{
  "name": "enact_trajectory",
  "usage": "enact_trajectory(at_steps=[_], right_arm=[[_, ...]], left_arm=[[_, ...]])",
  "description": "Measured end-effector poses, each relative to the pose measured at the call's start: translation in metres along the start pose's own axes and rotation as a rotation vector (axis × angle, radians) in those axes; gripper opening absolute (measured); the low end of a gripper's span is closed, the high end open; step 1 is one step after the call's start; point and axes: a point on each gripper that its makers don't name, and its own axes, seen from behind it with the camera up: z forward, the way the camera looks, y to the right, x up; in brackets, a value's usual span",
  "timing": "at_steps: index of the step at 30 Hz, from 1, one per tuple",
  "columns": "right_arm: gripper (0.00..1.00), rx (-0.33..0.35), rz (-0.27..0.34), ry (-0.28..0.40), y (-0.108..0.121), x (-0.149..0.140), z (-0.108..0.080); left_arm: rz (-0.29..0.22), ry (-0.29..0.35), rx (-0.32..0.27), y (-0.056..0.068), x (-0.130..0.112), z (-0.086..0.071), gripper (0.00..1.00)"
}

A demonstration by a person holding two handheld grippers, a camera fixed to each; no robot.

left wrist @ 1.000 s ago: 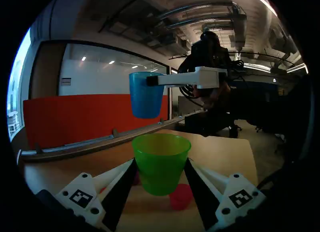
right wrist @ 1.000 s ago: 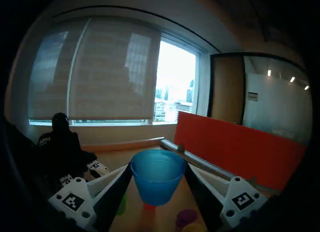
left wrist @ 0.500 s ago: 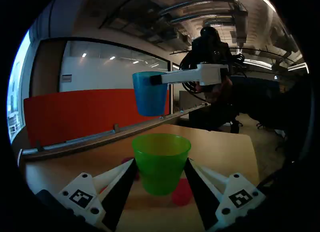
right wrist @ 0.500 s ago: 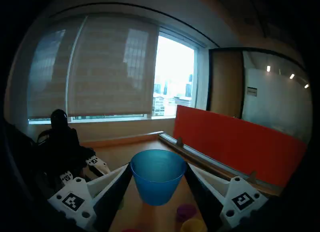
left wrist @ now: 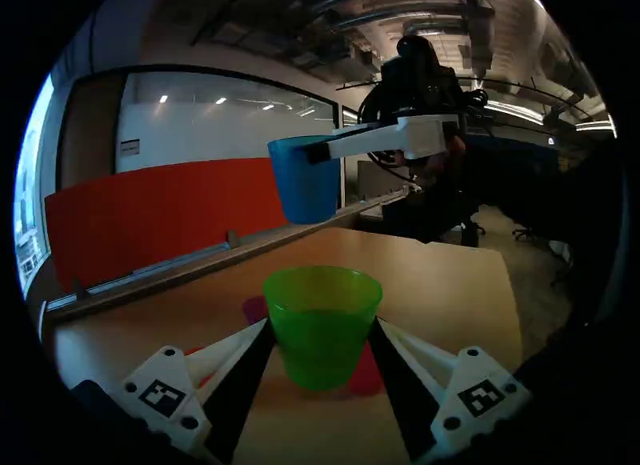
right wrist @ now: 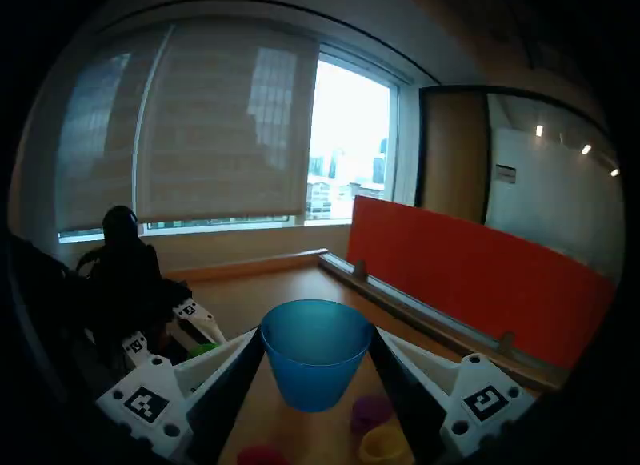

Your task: Pour water

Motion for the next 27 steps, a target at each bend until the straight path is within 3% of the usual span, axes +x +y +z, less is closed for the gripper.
enact_trajectory(at_steps=[27], right_arm=[[0.94,-0.032,0.010,-0.110,0.029,-0.078,-0.015]], left_arm=[[0.019,-0.146,-0.009,0.000,-0.050,0.016,0.81]])
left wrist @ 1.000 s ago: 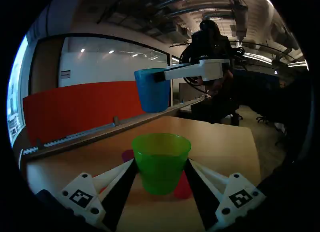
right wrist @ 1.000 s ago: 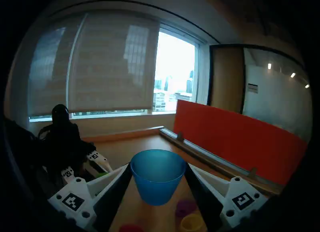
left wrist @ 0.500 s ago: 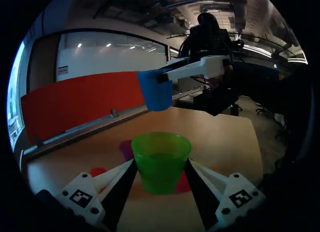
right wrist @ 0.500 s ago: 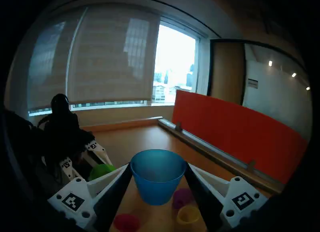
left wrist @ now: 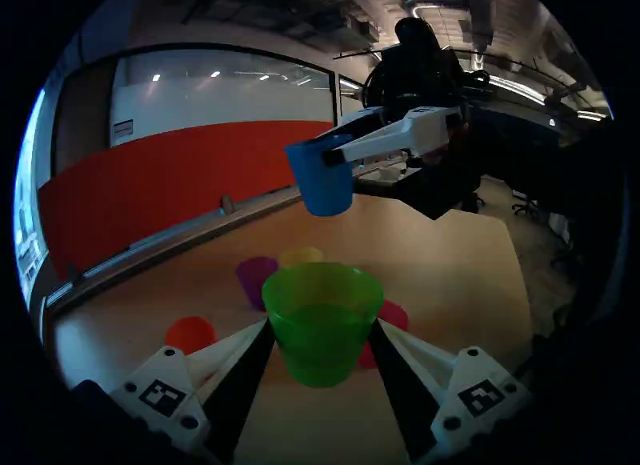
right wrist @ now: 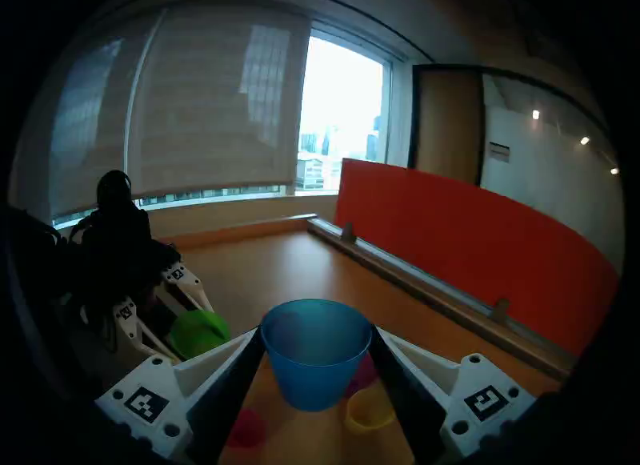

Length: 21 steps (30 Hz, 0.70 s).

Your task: Pour water

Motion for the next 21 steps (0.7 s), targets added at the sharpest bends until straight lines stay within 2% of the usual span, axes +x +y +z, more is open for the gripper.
enact_trajectory(at_steps=[11,21], right_arm=[[0.94,0.004,0.012,-0.051,0.009,-0.035,-0.001],[0.93,0.011,-0.006,-0.110,0.010,-0.063,0.001]], left_arm=[[0.007,-0.083,-0.018,0.003,-0.024,0.011,0.81],[0.020,-0.145,-0.032,0.004,-0.040,0.018,0.81]])
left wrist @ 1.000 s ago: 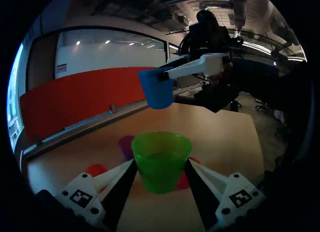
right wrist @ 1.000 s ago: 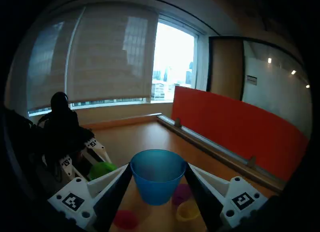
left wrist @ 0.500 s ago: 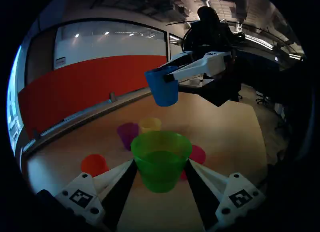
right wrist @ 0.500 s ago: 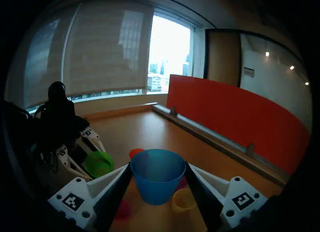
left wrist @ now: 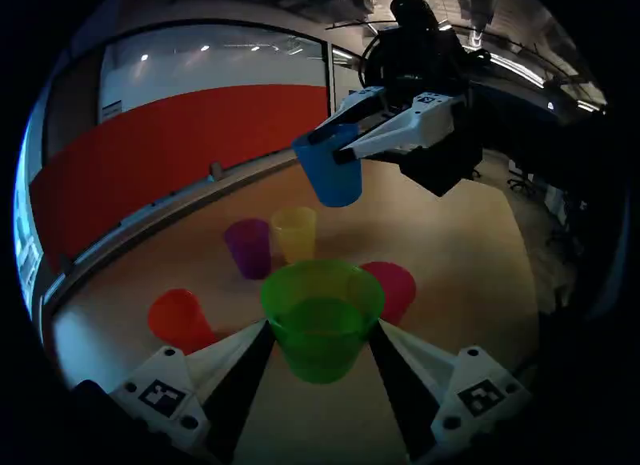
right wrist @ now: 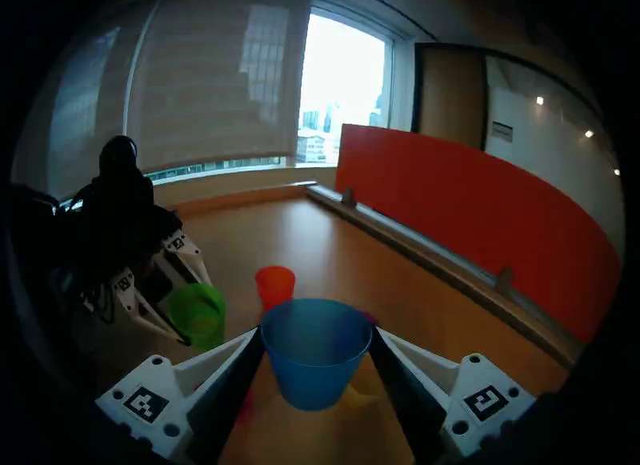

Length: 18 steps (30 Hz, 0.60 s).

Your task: Pour water

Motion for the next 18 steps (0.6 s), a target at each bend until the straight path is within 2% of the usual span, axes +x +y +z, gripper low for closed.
enact_trajectory(at_steps=[9,18], right_arm=[[0.94,0.022,0.010,-0.046,-0.001,-0.023,0.007],[0.94,0.041,0.019,-0.087,0.000,-0.043,0.015]], left_arm=[[0.010,-0.071,0.002,-0.004,-0.016,0.007,0.81],[0.019,-0.113,-0.017,-0.004,-0.022,0.012,0.81]])
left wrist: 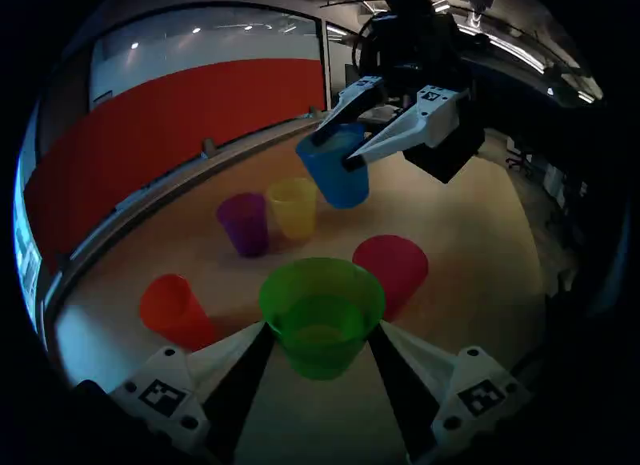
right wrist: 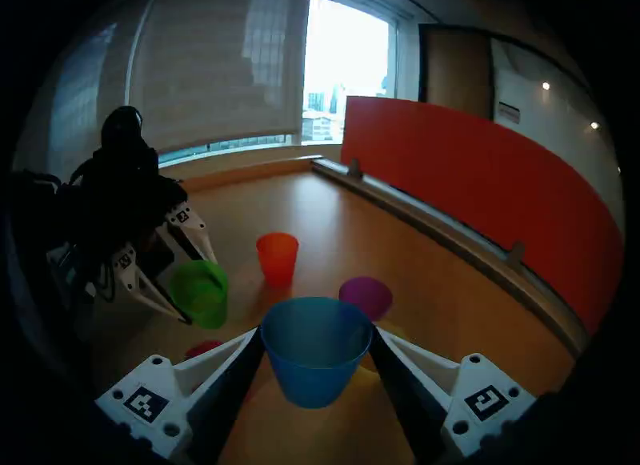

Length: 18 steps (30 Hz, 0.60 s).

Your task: Pour water

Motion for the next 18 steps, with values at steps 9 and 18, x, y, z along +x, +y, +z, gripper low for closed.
enact_trajectory(at_steps=[9,18], right_arm=[[0.94,0.021,0.006,-0.046,0.000,-0.021,0.008],[0.94,0.034,-0.006,-0.082,0.001,-0.036,0.011]], left_arm=[[-0.010,-0.044,-0.018,-0.001,-0.008,0.005,0.81],[-0.026,-0.073,-0.022,-0.007,-0.013,0.007,0.81]])
